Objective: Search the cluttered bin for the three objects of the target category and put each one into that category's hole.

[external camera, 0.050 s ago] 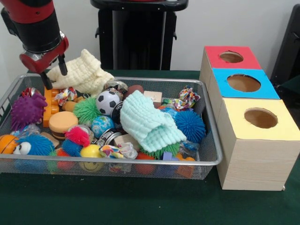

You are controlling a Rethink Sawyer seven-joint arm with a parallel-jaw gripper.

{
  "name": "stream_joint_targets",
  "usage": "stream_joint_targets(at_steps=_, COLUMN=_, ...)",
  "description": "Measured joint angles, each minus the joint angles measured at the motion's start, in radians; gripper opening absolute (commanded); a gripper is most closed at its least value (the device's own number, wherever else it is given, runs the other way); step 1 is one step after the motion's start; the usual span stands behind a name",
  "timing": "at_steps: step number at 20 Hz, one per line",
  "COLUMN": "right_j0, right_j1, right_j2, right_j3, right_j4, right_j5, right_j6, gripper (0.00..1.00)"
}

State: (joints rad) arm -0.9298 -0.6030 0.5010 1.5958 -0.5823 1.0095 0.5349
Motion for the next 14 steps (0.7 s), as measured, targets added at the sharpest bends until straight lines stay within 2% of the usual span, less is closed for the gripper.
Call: stream_joint_targets(at_steps=14, right_j0=-0.065, right_j1=0.004, right_j2=0.005, right_j3=0.095, right_j4=-0.097, right_j5=-0.034, right_j6=0.0, gripper=1.0)
